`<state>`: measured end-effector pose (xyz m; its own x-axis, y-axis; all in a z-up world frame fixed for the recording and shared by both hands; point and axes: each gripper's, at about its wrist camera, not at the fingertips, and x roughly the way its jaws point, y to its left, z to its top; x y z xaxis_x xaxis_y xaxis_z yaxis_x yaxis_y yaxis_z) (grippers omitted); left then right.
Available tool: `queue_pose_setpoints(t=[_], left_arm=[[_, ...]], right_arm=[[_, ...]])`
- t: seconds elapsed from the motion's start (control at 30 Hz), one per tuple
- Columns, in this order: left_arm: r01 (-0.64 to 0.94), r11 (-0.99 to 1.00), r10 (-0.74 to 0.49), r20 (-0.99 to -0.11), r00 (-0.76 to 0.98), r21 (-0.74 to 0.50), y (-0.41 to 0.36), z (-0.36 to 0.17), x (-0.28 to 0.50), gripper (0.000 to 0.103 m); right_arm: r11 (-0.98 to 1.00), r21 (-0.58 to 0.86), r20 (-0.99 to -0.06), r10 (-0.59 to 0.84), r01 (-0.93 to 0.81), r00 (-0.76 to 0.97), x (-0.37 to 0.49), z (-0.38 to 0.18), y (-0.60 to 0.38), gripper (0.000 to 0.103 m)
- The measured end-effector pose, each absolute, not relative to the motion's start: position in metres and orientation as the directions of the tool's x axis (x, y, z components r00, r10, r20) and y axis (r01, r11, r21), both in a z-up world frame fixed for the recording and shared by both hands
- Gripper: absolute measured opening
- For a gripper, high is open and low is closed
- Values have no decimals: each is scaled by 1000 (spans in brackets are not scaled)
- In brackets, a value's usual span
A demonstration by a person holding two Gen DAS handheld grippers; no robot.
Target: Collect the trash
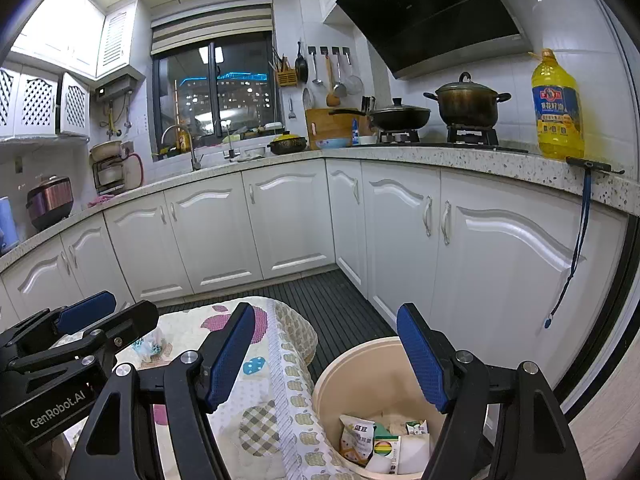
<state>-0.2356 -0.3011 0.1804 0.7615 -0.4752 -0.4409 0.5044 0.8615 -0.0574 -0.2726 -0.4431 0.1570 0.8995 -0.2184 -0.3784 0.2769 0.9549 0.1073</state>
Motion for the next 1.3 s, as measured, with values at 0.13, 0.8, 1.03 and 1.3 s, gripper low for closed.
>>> queue_pose_setpoints(t=[0.13, 0.8, 1.03, 1.3], left_arm=[[505, 861, -474, -443, 761, -55, -302, 181, -235, 59], [507, 860, -478, -449, 755, -63, -304, 180, -236, 59], [506, 860, -478, -451, 754, -65, -302, 179, -235, 59], [504, 861, -478, -460, 748, -73, -301, 174, -233, 59]], right_arm=[[955, 105, -381, -220, 278, 898, -273, 156, -443, 71], [955, 107, -392, -215, 276, 895, -273, 149, -444, 71], [957, 102, -397, -212, 272, 893, -271, 148, -444, 71], [957, 102, -401, -210, 271, 892, -270, 148, -443, 71]])
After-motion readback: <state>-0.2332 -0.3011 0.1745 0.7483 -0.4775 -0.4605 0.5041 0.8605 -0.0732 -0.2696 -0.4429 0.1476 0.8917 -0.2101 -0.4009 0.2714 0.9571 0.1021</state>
